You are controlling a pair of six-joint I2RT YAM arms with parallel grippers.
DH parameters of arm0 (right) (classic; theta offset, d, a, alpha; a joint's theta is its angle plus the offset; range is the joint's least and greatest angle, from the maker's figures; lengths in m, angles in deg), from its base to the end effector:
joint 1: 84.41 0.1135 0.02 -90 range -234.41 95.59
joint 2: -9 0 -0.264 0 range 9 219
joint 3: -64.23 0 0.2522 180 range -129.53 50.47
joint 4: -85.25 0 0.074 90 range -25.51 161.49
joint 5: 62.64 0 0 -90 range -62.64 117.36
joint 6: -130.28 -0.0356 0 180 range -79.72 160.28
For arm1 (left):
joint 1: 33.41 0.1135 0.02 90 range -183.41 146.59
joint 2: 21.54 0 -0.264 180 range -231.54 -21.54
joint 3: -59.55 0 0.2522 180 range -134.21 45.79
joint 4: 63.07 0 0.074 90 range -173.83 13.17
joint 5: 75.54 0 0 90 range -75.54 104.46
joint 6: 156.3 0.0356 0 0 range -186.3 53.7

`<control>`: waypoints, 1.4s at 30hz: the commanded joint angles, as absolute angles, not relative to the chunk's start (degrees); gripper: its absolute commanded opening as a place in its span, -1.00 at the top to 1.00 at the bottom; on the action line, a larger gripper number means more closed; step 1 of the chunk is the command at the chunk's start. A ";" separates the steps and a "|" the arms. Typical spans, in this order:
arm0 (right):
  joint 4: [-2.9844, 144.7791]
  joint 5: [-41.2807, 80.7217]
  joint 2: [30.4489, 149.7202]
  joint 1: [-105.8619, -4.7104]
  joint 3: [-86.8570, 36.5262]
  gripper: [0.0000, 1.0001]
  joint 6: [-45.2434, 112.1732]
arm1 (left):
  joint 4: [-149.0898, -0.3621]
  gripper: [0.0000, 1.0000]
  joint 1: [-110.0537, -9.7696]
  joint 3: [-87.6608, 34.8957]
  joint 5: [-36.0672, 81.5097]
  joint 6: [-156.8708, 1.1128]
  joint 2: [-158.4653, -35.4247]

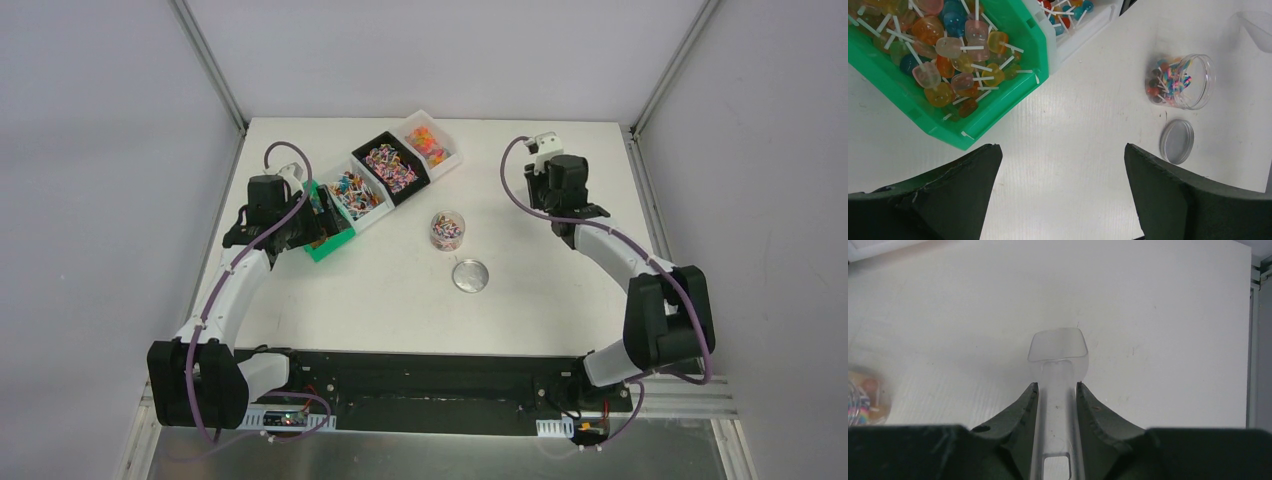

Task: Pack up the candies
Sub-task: Place the spatula at the center of the board.

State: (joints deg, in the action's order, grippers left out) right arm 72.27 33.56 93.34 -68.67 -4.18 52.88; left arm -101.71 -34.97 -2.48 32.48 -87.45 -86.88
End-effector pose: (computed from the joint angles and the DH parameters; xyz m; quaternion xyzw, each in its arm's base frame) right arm 0.3208 0.0864 0.2541 -0.1839 0.8405 -0.0327 0.5086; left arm 0.2415 -0.0176 0.2668 -0.0906 0.8998 -0.2194 0.3661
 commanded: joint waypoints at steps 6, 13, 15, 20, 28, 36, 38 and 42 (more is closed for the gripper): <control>87.69 20.47 96.61 -74.25 -1.96 0.61 51.70 | -102.93 -0.98 -35.39 -4.47 33.41 -84.98 -86.02; 91.89 19.03 96.57 -76.10 3.86 0.53 49.44 | -102.85 -0.98 -35.41 -4.56 34.33 -84.76 -86.56; 92.18 18.98 96.60 -76.53 4.92 0.52 49.34 | -102.78 -0.98 -35.43 -4.57 34.17 -84.79 -86.49; 91.93 18.22 95.60 -77.14 6.64 0.41 49.19 | -102.75 -0.98 -35.39 -4.55 33.31 -84.76 -86.56; 90.55 20.94 92.90 -77.21 8.83 0.20 48.54 | -102.82 -0.98 -35.42 -4.66 32.98 -84.52 -86.34; 84.70 21.28 88.93 -77.21 7.67 0.15 47.84 | -102.84 -0.99 -35.43 -4.39 32.21 -84.47 -85.49; 81.45 23.13 87.61 -77.14 6.56 0.15 44.34 | -102.86 -0.98 -35.41 -4.37 31.98 -84.60 -85.41; 72.21 26.59 85.53 -76.74 2.91 0.16 38.09 | -102.92 -0.98 -35.42 -4.77 31.06 -84.99 -84.71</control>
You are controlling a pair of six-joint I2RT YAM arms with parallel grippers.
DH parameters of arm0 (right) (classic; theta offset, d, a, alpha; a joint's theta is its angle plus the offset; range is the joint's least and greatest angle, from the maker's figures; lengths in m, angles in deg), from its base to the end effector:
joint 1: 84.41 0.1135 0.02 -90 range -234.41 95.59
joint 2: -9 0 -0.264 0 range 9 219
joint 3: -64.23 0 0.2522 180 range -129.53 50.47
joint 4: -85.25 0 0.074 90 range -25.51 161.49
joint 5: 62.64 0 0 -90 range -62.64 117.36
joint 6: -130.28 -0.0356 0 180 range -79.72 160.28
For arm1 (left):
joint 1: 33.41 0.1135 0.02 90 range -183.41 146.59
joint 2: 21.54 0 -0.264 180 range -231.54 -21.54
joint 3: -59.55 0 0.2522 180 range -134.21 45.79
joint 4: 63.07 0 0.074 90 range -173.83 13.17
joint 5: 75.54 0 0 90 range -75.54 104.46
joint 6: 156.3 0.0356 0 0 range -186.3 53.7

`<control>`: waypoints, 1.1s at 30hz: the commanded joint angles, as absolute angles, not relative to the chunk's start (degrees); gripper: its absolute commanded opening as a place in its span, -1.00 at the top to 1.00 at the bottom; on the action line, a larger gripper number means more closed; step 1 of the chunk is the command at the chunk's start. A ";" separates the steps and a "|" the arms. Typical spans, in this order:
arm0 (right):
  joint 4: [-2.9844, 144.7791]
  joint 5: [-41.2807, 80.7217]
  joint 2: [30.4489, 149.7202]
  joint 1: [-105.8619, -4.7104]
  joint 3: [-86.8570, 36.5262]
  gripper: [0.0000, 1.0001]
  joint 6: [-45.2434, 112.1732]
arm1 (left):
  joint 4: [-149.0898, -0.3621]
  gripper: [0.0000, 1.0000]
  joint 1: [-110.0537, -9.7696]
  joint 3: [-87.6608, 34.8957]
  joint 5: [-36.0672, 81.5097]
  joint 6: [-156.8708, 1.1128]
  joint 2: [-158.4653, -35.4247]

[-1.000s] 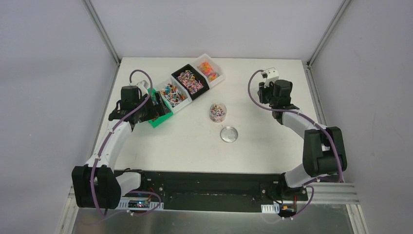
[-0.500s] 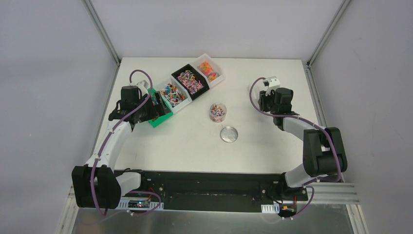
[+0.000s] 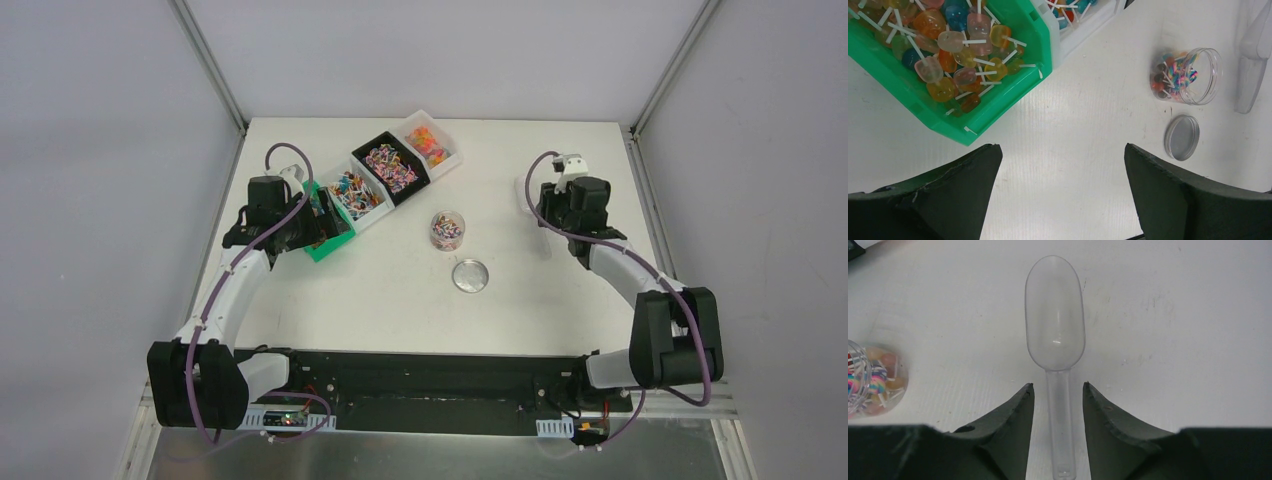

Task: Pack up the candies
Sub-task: Place the spatula at the center of the board, then pick up the bottle lid at the center of the board.

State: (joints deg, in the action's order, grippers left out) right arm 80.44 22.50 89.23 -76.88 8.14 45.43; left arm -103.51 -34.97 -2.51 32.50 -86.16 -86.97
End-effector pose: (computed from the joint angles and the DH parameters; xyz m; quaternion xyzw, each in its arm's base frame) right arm 0.2981 0.0425 0.2175 -0.1164 0.8530 0.0471 0.5066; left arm 0.2394 -0.0175 0.2641 -0.0838 0.9067 -0.2137 0.3539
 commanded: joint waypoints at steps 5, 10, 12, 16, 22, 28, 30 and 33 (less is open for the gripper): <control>63.20 31.75 79.50 -75.21 2.62 0.20 30.84 | -102.86 -0.98 -35.40 -4.93 26.47 -85.90 -80.80; 56.35 31.66 74.16 -72.23 3.70 0.20 22.94 | -102.93 -0.98 -35.41 -5.13 23.31 -86.82 -77.83; 54.55 31.44 73.13 -70.11 4.28 0.19 21.03 | -102.93 -0.98 -35.41 -5.15 22.20 -87.11 -76.79; 54.86 33.83 71.81 -63.56 6.63 0.20 18.44 | -102.91 -0.99 -35.41 -4.90 21.81 -87.17 -76.54; 57.60 36.79 74.64 -53.64 9.04 0.20 13.39 | -102.91 -0.98 -35.43 -4.74 21.94 -87.22 -76.21; 58.73 40.57 82.63 -44.95 7.76 0.20 11.19 | -102.93 -0.98 -35.42 -4.58 22.01 -87.13 -76.04; 58.75 41.91 85.33 -42.60 6.41 0.20 10.85 | -102.93 -0.98 -35.41 -4.64 22.16 -87.20 -76.18; 58.80 43.61 89.07 -39.36 3.99 0.20 10.81 | -102.93 -0.98 -35.43 -4.62 22.52 -87.13 -76.48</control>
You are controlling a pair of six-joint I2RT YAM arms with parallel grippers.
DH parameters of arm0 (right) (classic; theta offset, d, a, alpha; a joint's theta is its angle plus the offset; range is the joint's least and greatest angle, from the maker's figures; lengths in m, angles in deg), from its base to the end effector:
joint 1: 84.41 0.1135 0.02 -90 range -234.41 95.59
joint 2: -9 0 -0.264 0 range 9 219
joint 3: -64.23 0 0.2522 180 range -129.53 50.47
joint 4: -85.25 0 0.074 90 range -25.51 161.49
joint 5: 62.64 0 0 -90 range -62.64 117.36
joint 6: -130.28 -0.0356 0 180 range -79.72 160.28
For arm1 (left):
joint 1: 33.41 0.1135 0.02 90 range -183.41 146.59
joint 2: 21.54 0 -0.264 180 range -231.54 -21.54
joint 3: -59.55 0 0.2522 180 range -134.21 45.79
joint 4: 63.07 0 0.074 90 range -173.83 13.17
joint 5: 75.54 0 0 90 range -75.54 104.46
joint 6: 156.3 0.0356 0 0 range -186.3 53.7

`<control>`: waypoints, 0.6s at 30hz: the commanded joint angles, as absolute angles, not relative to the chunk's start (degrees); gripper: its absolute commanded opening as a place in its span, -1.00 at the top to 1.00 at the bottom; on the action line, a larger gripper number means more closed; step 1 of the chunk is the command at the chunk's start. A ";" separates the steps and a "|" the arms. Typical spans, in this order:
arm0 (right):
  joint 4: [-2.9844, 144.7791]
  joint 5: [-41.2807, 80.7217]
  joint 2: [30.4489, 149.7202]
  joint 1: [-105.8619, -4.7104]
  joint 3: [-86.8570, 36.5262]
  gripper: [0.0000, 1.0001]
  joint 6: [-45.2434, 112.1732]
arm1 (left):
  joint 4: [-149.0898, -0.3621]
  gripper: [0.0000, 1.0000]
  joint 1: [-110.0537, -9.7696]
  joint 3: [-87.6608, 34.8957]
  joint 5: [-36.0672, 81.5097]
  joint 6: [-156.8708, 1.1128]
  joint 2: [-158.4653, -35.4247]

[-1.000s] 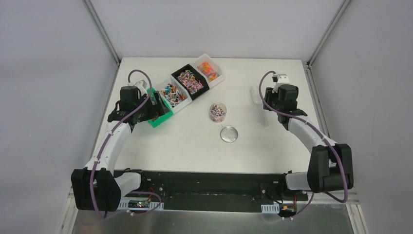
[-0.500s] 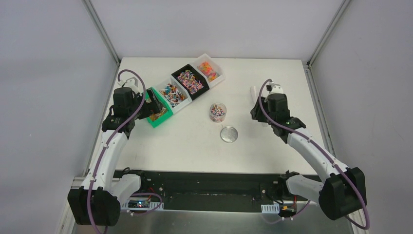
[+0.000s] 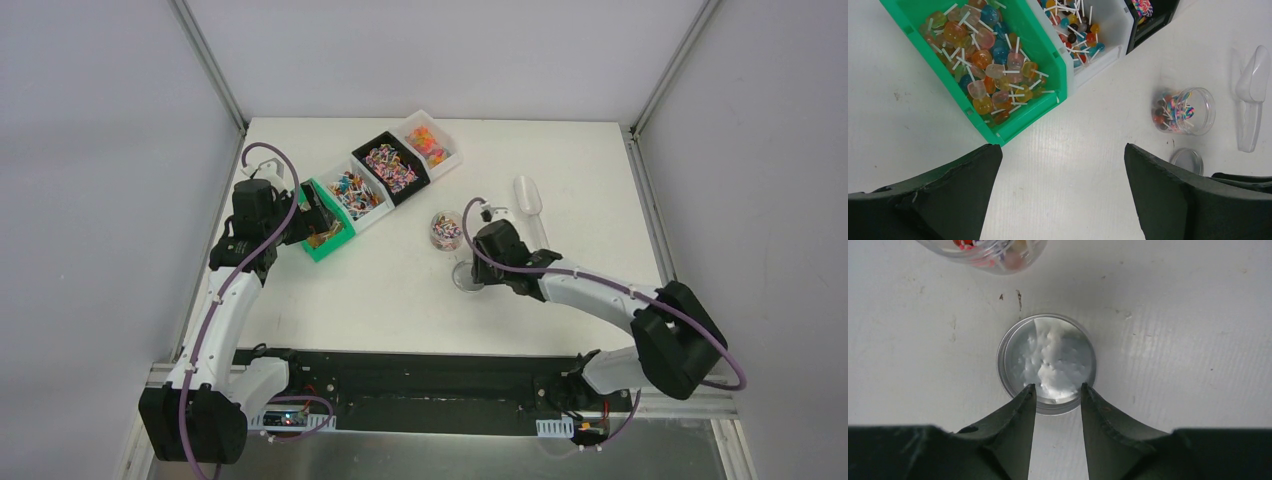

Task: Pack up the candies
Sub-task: Pick up the bottle lid at the center of the board.

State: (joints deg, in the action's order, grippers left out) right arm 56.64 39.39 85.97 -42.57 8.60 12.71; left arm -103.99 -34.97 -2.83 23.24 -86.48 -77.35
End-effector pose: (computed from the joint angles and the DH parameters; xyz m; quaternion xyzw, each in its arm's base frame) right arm 0.2027 0.1715 0.1956 -0.0805 0.9316 0.1130 0.3360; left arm 0.2121 -0.0112 0.2991 -0.1074 0.8759 -0.1542 0.4443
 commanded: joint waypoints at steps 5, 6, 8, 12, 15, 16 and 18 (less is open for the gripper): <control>58.78 44.08 94.94 -35.56 0.92 0.23 10.01 | -102.93 -0.98 -35.41 -4.65 22.62 -87.13 -76.43; 58.83 44.16 95.88 -34.95 0.37 0.25 9.93 | -102.89 -0.98 -35.43 -4.66 22.63 -87.05 -76.43; 58.63 44.51 97.72 -33.90 -0.69 0.28 9.98 | -102.88 -0.98 -35.43 -4.65 22.61 -87.04 -76.39; 57.47 46.00 100.30 -32.57 -2.35 0.39 10.16 | -102.89 -0.98 -35.42 -4.62 22.63 -87.04 -76.38; 56.80 46.59 101.30 -32.01 -3.24 0.41 10.51 | -102.93 -0.98 -35.38 -4.58 22.56 -87.06 -76.38; 56.55 46.87 101.58 -31.86 -3.36 0.41 10.63 | -102.91 -0.98 -35.38 -4.65 22.55 -87.04 -76.43; 56.39 47.05 101.96 -31.72 -3.41 0.41 10.72 | -102.93 -0.98 -35.43 -4.60 22.52 -87.04 -76.38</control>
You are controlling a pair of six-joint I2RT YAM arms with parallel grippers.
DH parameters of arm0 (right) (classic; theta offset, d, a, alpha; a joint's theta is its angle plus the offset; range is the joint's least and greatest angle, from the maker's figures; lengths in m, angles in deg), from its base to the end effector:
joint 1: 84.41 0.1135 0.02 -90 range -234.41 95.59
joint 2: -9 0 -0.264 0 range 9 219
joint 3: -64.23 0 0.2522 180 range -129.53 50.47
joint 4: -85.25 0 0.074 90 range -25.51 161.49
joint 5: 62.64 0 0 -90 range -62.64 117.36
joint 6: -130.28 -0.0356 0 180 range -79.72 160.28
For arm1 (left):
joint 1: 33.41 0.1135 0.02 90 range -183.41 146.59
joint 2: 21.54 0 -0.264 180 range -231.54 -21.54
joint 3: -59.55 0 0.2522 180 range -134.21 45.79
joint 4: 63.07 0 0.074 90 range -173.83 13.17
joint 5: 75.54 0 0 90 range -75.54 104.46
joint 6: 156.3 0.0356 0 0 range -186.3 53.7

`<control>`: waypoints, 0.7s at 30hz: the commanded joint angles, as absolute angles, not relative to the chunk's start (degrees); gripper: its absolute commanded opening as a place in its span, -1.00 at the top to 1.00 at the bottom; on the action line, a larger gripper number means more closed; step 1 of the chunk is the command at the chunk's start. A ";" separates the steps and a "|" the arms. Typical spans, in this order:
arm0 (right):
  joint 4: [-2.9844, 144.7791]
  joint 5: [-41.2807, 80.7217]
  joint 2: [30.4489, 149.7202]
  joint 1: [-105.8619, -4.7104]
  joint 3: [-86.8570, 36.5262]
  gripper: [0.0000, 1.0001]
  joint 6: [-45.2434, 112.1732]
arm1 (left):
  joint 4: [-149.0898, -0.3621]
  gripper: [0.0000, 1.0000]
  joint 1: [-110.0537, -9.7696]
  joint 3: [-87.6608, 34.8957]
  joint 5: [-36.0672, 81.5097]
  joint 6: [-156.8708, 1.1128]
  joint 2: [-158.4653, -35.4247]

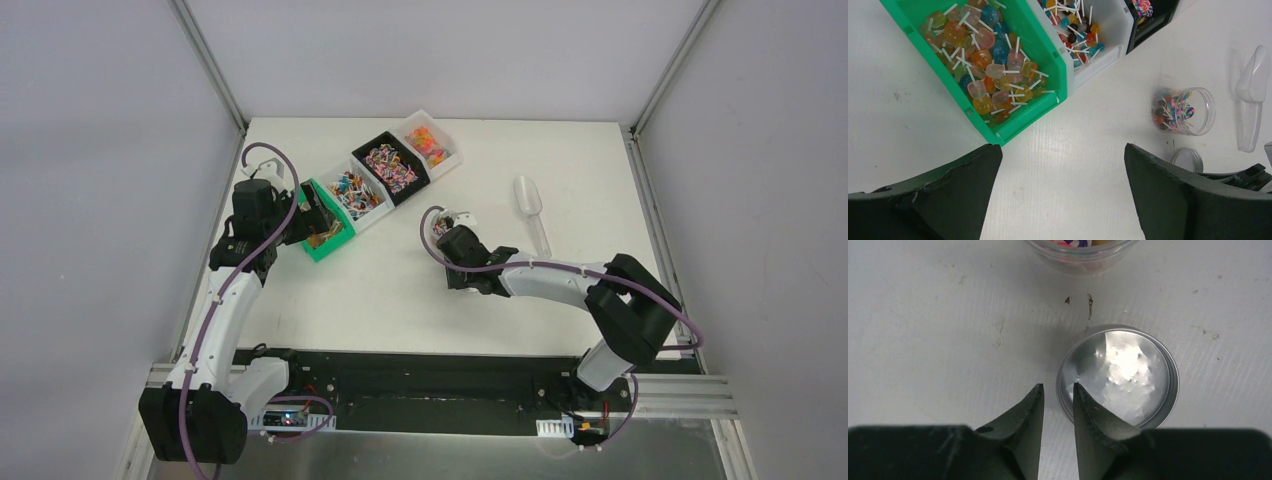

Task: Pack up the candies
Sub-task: Pick up the bottle lid at the center of the board.

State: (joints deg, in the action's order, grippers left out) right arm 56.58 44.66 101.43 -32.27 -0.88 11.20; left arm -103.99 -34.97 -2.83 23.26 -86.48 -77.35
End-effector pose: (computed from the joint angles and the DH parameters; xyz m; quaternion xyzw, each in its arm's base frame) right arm 0.2021 0.2427 0.1720 -0.1459 0.9351 0.0790 0.3131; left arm 0.2121 -0.0112 0.2991 -0.1073 0.8759 -0.1544 0.4443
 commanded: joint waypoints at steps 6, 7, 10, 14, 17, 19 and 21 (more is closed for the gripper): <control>56.36 47.22 102.82 -31.68 -3.57 0.45 11.01 | -102.93 -0.98 -35.39 -4.58 22.69 -87.04 -76.44; 56.32 47.15 102.99 -31.67 -3.60 0.47 11.01 | -102.87 -0.98 -35.37 -4.56 22.91 -87.00 -76.39; 56.16 46.97 103.52 -31.54 -4.01 0.51 11.19 | -102.74 -0.98 -35.42 -4.48 23.24 -86.89 -76.41; 56.20 46.88 104.08 -31.34 -4.18 0.57 11.25 | -102.69 -0.98 -35.38 -4.39 23.34 -86.87 -76.30; 55.75 47.30 104.40 -31.16 -4.27 0.59 11.29 | -102.76 -0.98 -35.36 -4.40 23.34 -86.80 -76.30; 55.36 47.67 104.66 -31.02 -4.39 0.61 11.30 | -102.63 -0.98 -35.39 -4.23 24.07 -86.63 -76.14; 55.31 47.83 104.73 -31.01 -4.42 0.74 11.41 | -102.12 -0.98 -35.38 -3.95 25.43 -86.52 -75.89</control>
